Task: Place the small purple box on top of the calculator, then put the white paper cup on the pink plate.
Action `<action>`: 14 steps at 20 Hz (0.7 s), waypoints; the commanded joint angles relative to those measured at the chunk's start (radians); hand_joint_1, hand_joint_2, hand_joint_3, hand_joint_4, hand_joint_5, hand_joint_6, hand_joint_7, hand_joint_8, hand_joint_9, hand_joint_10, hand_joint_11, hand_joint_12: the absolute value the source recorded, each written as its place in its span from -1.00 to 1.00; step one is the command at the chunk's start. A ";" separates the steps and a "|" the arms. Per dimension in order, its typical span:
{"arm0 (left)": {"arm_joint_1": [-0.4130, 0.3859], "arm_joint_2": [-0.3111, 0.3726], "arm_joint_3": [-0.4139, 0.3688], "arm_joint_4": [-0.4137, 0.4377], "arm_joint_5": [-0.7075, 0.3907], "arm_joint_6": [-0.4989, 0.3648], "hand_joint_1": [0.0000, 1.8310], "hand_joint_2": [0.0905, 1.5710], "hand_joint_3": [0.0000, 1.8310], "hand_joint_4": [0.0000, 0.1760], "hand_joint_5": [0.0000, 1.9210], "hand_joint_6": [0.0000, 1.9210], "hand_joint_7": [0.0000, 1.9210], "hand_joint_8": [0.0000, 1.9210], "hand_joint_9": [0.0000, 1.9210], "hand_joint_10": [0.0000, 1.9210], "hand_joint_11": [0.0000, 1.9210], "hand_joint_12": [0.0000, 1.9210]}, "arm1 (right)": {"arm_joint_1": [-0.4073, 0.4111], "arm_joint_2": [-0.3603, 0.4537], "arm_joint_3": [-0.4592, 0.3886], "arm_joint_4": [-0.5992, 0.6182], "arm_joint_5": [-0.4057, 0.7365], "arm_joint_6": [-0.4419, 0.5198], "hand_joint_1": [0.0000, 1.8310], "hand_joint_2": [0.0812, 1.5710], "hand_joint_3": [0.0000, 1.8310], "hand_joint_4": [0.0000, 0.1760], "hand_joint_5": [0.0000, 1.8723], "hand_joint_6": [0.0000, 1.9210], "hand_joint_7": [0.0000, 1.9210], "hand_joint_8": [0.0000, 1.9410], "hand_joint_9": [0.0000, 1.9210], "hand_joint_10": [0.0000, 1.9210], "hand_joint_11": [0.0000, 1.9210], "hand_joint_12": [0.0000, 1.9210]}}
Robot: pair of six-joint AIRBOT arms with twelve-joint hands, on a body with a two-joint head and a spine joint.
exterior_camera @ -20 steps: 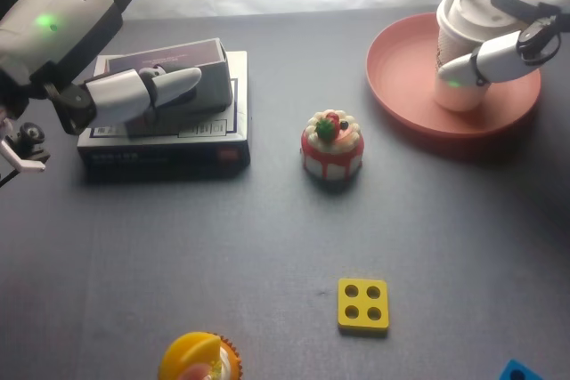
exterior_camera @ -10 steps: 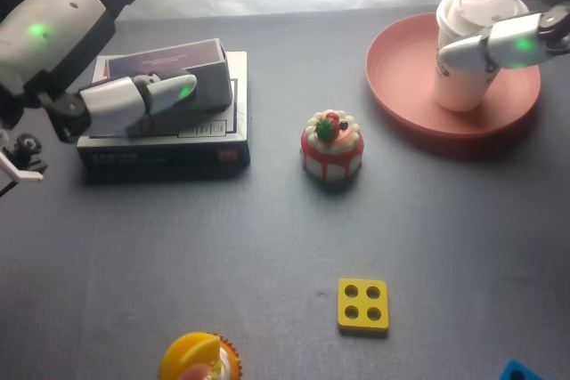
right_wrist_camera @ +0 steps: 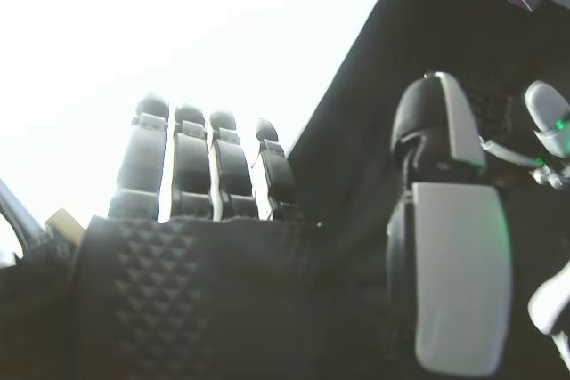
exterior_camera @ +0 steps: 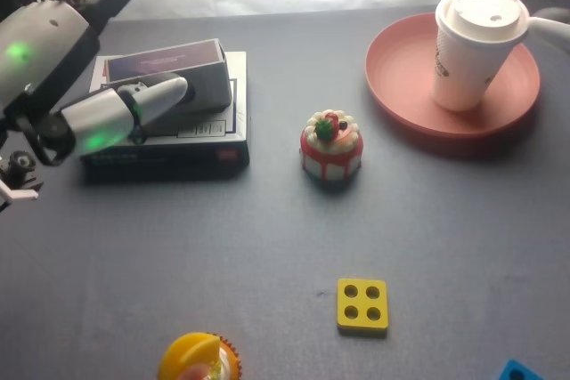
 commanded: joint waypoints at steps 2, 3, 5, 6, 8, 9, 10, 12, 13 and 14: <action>-0.001 0.005 -0.012 -0.007 -0.189 -0.002 -0.44 0.68 -0.96 -0.90 -1.00 -1.00 -1.00 -1.00 -1.00 -1.00 -1.00 -1.00 | -0.050 0.020 -0.029 0.000 0.258 0.003 -0.27 0.36 -1.00 -0.85 -1.00 -1.00 -1.00 -1.00 -1.00 -1.00 -1.00 -1.00; 0.005 0.003 -0.020 -0.008 -0.216 -0.002 -0.49 0.70 -0.96 -0.88 -1.00 -1.00 -1.00 -1.00 -1.00 -1.00 -1.00 -1.00 | -0.105 0.032 -0.052 0.012 0.330 0.003 -0.30 0.32 -1.00 -0.74 -1.00 -1.00 -1.00 -1.00 -1.00 -1.00 -1.00 -1.00; 0.011 0.000 -0.032 -0.008 -0.262 -0.002 -0.62 0.75 -0.96 -0.79 -1.00 -1.00 -1.00 -1.00 -1.00 -1.00 -1.00 -1.00 | -0.212 0.048 -0.093 0.050 0.476 0.003 -0.30 0.35 -1.00 -0.84 -1.00 -1.00 -1.00 -1.00 -1.00 -1.00 -1.00 -1.00; 0.014 -0.003 -0.037 -0.007 -0.284 -0.002 -0.69 0.78 -0.97 -0.48 -1.00 -1.00 -1.00 -1.00 -1.00 -1.00 -1.00 -1.00 | -0.276 0.059 -0.114 0.072 0.559 0.003 -0.29 0.34 -1.00 -1.00 -1.00 -1.00 -1.00 -1.00 -1.00 -1.00 -1.00 -1.00; 0.015 -0.004 -0.044 -0.001 -0.300 -0.002 -0.67 0.81 -0.97 -0.52 -1.00 -1.00 -1.00 -1.00 -1.00 -1.00 -1.00 -1.00 | -0.358 0.077 -0.140 0.098 0.653 0.002 -0.26 0.32 -1.00 -1.00 -1.00 -1.00 -1.00 -1.00 -1.00 -1.00 -1.00 -1.00; 0.018 -0.004 -0.049 0.003 -0.311 -0.002 -0.68 0.83 -0.97 -0.59 -1.00 -1.00 -1.00 -1.00 -1.00 -1.00 -1.00 -1.00 | -0.430 0.089 -0.158 0.121 0.723 0.001 -0.21 0.30 -1.00 -1.00 -1.00 -1.00 -1.00 -1.00 -1.00 -1.00 -1.00 -1.00; 0.020 -0.004 -0.053 0.005 -0.321 0.000 -0.66 0.84 -0.97 -0.38 -1.00 -1.00 -1.00 -1.00 -1.00 -1.00 -1.00 -1.00 | -0.451 0.105 -0.176 0.131 0.723 0.001 -0.17 0.32 -1.00 -1.00 -1.00 -1.00 -1.00 -1.00 -1.00 -1.00 -1.00 -1.00; 0.033 -0.003 -0.065 0.006 -0.357 0.004 -0.64 0.80 -1.00 -0.35 -1.00 -1.00 -1.00 -1.00 -1.00 -1.00 -1.00 -1.00 | -0.450 0.114 -0.188 0.131 0.723 -0.016 -0.19 0.36 -1.00 -1.00 -1.00 -1.00 -1.00 -1.00 -1.00 -1.00 -1.00 -1.00; 0.042 -0.001 -0.069 0.003 -0.374 0.004 -0.58 0.71 -1.00 -0.15 -1.00 -1.00 -1.00 -1.00 -1.00 -1.00 -1.00 -1.00 | -0.450 0.115 -0.189 0.131 0.723 -0.016 -0.23 0.35 -1.00 -1.00 -1.00 -1.00 -1.00 -1.00 -1.00 -1.00 -1.00 -1.00; 0.054 0.004 -0.076 -0.001 -0.401 0.004 -0.59 0.76 -1.00 0.22 -1.00 -1.00 -1.00 -1.00 -1.00 -1.00 -1.00 -1.00 | -0.449 0.124 -0.195 0.128 0.723 -0.016 -0.31 0.40 -0.99 -1.00 -1.00 -1.00 -1.00 -1.00 -1.00 -1.00 -1.00 -1.00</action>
